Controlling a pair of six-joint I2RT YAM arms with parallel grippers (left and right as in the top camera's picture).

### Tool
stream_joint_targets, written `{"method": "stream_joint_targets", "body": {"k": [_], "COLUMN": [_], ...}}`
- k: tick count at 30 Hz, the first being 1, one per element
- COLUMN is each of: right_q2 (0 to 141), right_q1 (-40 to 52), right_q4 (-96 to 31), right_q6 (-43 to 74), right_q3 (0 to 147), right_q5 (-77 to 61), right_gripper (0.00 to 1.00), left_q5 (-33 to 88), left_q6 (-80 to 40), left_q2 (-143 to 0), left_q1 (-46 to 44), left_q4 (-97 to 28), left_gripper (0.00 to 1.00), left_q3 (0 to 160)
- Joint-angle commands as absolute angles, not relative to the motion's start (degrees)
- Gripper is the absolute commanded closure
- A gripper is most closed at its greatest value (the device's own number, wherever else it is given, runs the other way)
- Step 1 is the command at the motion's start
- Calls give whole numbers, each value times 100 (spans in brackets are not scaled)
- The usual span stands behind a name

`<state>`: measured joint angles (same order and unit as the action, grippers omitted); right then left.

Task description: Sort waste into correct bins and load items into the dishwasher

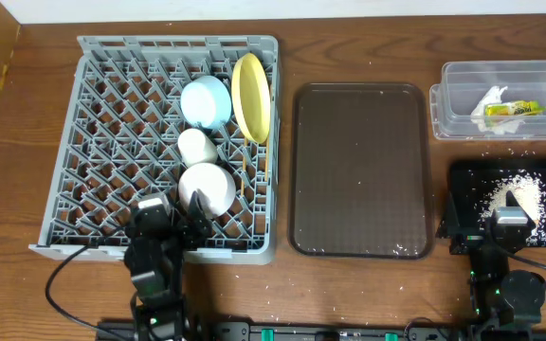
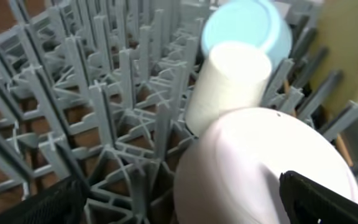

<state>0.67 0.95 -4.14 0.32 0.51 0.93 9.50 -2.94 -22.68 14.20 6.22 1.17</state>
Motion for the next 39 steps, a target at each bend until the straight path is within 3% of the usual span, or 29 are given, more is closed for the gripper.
{"method": "stream_joint_targets", "body": {"k": [1,9,17,39], "right_q2": [32,32,32,32], "right_q1": [49,49,49,49], "right_q4": [-423,-423,-423,-423], "right_q6": [-49,-49,-49,-49], "right_q3": [32,32,32,32], "right_q5": [102,102,99,102], "right_gripper": [1,1,1,1], "left_q5": [810,281,30,58], "left_q6": [-150,-150,-110,-108], "left_q2": [-1772,-794,-121,-34], "left_q1": [1197,419,-193,-261], "left_q4": [471,-416,-423,-419], "left_gripper": [0,0,0,0], "left_q3": [23,23,23,23]}}
